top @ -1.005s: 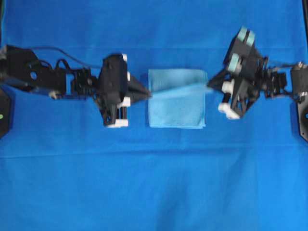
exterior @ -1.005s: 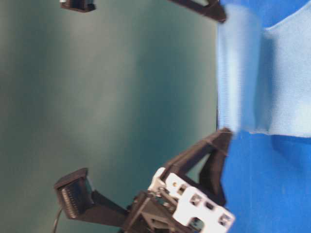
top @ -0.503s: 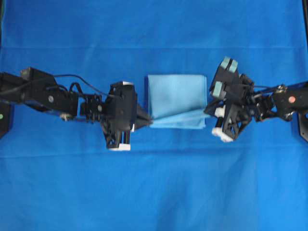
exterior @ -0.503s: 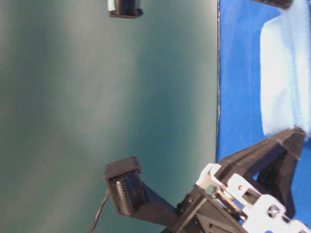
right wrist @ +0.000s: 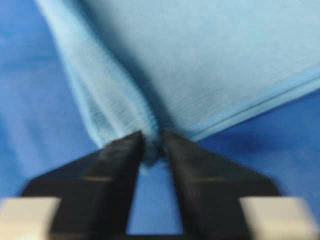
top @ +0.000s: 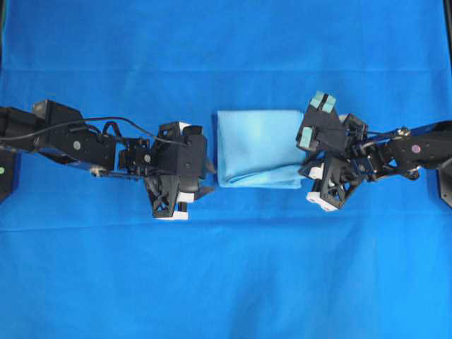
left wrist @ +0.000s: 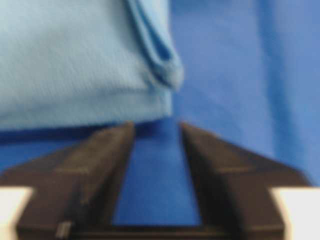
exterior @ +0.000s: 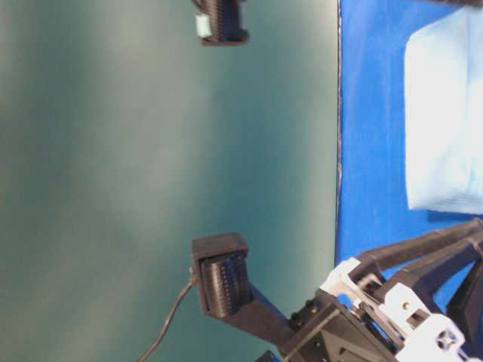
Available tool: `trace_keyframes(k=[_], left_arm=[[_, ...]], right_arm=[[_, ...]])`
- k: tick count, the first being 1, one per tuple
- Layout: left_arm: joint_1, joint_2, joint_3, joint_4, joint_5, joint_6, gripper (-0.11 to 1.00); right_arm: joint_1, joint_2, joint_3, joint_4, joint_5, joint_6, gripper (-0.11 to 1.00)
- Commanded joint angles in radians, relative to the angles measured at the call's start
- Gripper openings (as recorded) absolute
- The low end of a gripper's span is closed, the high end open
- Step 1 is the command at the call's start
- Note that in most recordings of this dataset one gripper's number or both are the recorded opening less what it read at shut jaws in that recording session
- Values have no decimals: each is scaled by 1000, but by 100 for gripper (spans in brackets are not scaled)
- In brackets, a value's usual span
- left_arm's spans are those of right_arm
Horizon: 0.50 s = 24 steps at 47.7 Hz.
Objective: Fold the light blue towel.
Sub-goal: 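Open both grippers and release the folded towel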
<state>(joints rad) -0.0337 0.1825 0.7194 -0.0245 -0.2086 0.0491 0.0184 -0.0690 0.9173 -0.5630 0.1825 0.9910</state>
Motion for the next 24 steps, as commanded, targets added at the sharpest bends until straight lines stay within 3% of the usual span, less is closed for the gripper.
trace_keyframes(k=[1, 6, 13, 24], left_arm=[[0, -14, -12, 0, -8, -2, 50], [0, -23, -12, -2, -2, 3, 54], [0, -71, -6, 0, 12, 11, 53], [0, -216, 15, -2, 100, 12, 53]], right_arm=[[12, -11, -21, -2, -3, -5, 42], [35, -25, -38, -3, 6, -9, 64], [64, -91, -67, -6, 25, -14, 58], [117, -233, -95, -35, 91, -14, 58]])
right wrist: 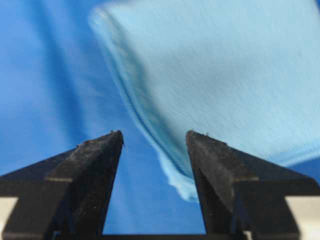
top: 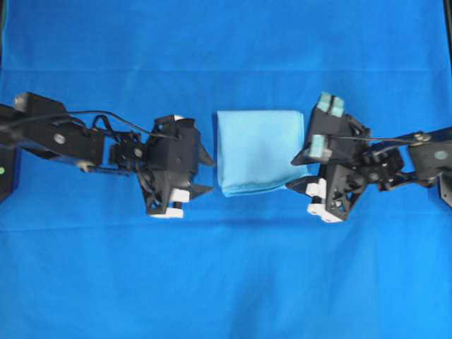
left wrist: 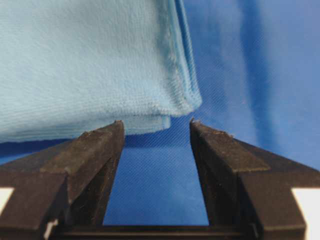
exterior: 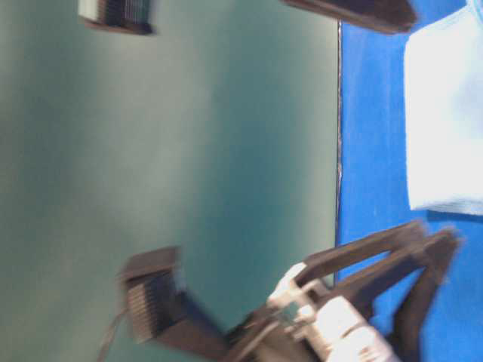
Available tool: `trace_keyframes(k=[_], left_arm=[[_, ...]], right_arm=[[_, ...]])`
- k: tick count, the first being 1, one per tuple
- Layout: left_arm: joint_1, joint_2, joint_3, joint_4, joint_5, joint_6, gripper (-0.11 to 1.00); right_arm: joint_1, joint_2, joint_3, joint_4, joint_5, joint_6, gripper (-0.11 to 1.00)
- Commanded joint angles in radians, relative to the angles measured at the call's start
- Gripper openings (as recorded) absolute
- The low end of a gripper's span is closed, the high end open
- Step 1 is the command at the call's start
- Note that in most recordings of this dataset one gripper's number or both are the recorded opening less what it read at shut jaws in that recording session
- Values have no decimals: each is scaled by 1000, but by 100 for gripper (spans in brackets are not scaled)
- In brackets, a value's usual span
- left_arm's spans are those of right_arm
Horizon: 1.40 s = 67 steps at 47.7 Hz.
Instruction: Fold the light blue towel.
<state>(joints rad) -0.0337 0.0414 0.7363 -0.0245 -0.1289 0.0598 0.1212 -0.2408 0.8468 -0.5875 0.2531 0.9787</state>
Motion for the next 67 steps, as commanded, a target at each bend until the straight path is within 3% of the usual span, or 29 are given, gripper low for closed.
trace_keyframes(k=[1, 6, 16, 28, 46, 53, 67], left_arm=[[0, -92, 5, -2, 28, 2, 53], [-6, -176, 31, -2, 49, 3, 53], [-17, -368, 129, 0, 49, 5, 53], [-12, -618, 285, 0, 18, 8, 53], [21, -973, 508, 0, 20, 15, 52], [32, -1037, 571, 0, 17, 0, 52], [32, -1085, 611, 0, 20, -8, 52]], right_arm=[[15, -75, -26, -14, 29, -2, 58], [17, -155, -25, -40, 87, -3, 58], [17, -345, 21, -167, 184, -6, 58], [17, -609, 110, -229, 227, -17, 58], [15, -853, 322, -236, 229, -38, 57], [9, -874, 388, -232, 206, -12, 57], [9, -853, 408, -233, 196, 2, 57]])
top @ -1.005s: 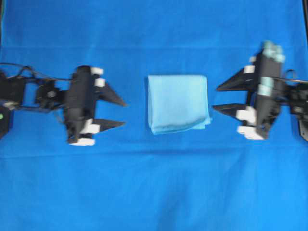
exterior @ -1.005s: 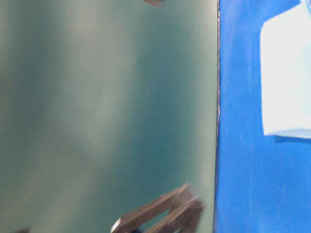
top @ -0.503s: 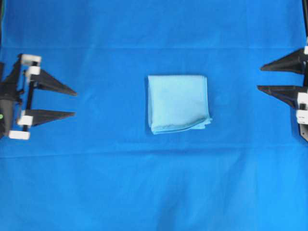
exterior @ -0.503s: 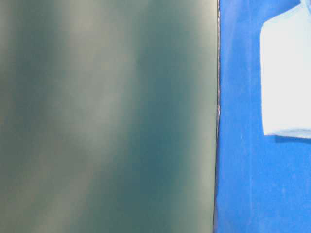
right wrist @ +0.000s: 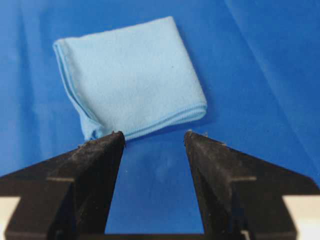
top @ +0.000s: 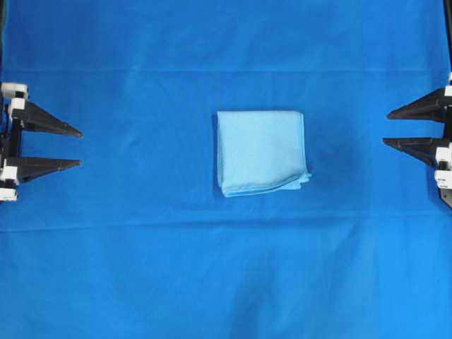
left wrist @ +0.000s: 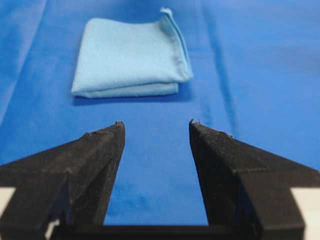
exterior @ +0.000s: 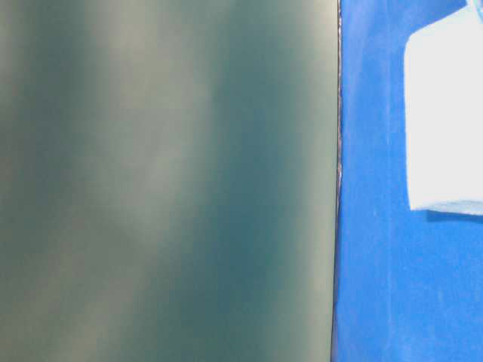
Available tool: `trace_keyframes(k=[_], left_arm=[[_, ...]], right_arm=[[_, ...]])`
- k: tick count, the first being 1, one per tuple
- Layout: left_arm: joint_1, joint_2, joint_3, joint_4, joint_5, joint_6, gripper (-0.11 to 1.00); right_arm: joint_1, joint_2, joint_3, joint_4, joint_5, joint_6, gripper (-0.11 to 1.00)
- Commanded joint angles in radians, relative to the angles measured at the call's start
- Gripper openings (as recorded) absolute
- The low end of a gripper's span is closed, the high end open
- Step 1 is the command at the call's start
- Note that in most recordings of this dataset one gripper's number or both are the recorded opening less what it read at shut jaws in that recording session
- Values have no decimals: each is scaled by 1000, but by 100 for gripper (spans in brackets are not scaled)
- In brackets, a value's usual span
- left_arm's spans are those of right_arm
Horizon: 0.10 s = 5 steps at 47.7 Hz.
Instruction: Fold the light blue towel.
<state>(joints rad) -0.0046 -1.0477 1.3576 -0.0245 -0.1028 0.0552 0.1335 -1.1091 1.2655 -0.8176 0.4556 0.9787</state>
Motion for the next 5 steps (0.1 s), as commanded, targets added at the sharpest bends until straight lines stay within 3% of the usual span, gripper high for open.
trace_keyframes(k=[1, 5], left_arm=[[3, 3, -9, 0, -5, -3, 52], [3, 5, -9, -2, -3, -5, 52]], right_arm=[[-5, 17, -11, -3, -6, 2, 57], [-3, 18, -9, -3, -6, 2, 57]])
